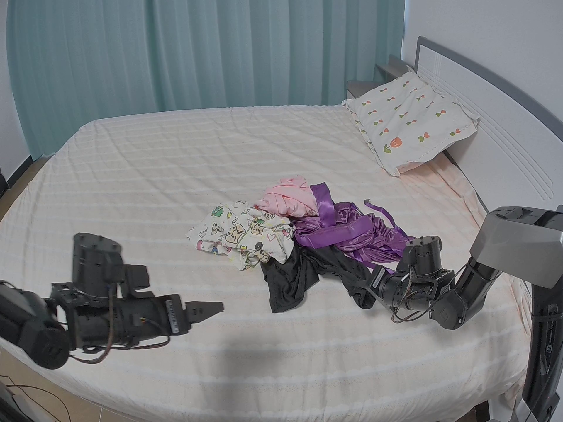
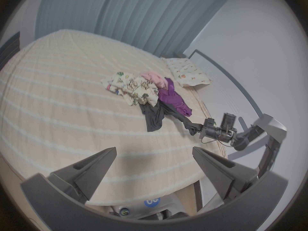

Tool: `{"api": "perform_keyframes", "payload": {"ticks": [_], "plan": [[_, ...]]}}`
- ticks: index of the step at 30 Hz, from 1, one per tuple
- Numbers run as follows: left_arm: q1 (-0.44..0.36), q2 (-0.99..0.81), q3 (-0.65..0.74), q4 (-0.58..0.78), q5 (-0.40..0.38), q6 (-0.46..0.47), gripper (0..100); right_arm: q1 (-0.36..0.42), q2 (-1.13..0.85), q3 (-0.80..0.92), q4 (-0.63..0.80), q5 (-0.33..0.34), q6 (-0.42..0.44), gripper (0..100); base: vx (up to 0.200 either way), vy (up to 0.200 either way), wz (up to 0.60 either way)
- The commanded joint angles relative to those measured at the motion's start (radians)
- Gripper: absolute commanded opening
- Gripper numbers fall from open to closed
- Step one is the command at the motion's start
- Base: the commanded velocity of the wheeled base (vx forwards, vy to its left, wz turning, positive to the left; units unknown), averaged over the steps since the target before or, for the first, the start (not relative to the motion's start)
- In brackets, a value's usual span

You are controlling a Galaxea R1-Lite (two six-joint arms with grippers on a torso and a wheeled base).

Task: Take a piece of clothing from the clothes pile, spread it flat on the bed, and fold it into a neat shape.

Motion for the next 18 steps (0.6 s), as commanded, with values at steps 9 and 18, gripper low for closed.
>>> {"api": "perform_keyframes", "payload": {"ticks": [9, 18], "plan": [[-0.153, 0.548, -0.357, -0.048, 0.170, -0.208, 100, 0.006, -0.007, 0.068, -0.120, 0.001, 0.023, 0, 0.000, 0.000, 0.00], [-0.167, 0.747, -0.584, -0.042, 0.265, -0.229, 100, 0.015, -0.004, 0.066, -0.122, -0.003, 0.018, 0, 0.000, 0.000, 0.00]]}}
